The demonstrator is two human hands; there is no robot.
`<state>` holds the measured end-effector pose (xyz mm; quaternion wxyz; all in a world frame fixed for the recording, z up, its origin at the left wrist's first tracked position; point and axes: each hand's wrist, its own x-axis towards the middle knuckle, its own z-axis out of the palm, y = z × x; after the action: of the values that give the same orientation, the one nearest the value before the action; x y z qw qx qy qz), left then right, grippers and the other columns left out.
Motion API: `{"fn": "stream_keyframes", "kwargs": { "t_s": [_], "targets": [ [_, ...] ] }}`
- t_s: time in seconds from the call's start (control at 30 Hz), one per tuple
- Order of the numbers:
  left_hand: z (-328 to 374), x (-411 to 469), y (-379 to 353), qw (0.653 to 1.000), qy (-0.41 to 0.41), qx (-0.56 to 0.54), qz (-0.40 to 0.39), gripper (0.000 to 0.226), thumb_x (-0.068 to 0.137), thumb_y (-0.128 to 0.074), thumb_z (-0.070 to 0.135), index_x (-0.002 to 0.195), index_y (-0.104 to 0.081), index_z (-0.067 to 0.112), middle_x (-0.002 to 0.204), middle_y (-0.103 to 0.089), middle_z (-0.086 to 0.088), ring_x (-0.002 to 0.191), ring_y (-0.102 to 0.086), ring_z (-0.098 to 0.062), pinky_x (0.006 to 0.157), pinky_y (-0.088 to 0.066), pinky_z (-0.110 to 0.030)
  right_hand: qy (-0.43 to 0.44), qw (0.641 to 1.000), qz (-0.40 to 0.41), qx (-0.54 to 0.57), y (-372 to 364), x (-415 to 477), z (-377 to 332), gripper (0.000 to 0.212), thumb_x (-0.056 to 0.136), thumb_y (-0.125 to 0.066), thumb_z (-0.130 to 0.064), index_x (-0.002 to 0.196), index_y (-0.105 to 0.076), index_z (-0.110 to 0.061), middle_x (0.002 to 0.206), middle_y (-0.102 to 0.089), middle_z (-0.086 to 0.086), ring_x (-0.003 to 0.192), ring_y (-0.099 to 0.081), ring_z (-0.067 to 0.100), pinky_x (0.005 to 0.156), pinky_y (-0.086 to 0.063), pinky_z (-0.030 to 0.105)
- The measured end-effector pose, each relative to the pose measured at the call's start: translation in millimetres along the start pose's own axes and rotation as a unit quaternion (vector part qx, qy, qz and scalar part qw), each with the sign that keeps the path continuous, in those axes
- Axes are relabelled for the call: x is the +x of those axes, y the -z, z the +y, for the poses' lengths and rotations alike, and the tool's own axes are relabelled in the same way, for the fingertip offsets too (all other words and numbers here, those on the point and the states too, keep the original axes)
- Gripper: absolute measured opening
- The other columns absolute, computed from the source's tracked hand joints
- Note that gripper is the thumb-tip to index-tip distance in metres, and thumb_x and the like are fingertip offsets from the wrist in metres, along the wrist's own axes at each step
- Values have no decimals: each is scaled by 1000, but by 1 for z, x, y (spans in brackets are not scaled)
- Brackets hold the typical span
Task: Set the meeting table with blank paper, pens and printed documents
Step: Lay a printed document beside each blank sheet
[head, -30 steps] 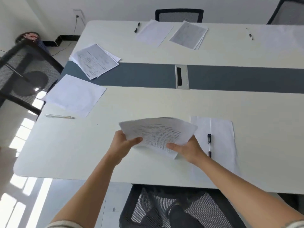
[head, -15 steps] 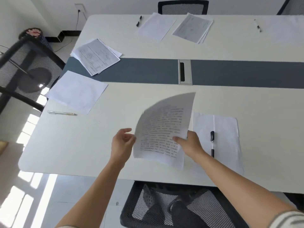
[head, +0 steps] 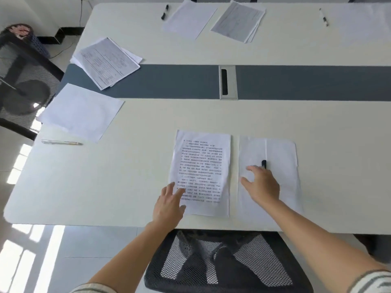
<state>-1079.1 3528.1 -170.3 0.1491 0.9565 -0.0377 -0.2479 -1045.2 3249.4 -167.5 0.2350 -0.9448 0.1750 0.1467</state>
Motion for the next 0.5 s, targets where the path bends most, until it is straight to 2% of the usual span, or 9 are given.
{"fn": "stream_keyframes", "kwargs": {
  "t_s": [0.07, 0.13, 0.17, 0.5],
  "targets": [
    [0, 5, -8, 999, -18, 35, -25, 61, 92, -57, 34, 146, -29, 30, 161, -10, -7, 146, -15, -28, 113, -35, -41, 11, 996, -19, -91, 2, -12, 33, 67, 85, -64, -46, 145, -39, -27, 155, -31, 7, 144, -26, 27, 102, -41, 43],
    [0, 7, -15, 997, -27, 61, -45, 65, 92, -57, 37, 148, -23, 33, 162, -2, -6, 149, -7, -28, 116, -30, -42, -8, 985, -85, -147, -2, -20, 55, 82, 84, -63, -53, 151, -23, -33, 163, -7, 11, 150, -4, 31, 112, -31, 46],
    [1, 7, -19, 996, -26, 69, -48, 66, 93, -56, 38, 149, -22, 33, 162, 0, -6, 149, -3, -28, 117, -26, -42, -11, 981, -108, -162, -5, -22, 62, 84, 83, -62, -56, 152, -19, -34, 163, -1, 13, 150, 1, 32, 113, -29, 46],
    [7, 1, -28, 998, -9, 61, -32, 64, 94, -54, 38, 150, -24, 32, 163, 1, -5, 150, 1, -27, 118, -22, -41, 28, 977, -111, -181, -14, -17, 61, 85, 82, -62, -56, 152, -17, -35, 163, 5, 13, 151, 5, 33, 115, -27, 48]
  ]
}}
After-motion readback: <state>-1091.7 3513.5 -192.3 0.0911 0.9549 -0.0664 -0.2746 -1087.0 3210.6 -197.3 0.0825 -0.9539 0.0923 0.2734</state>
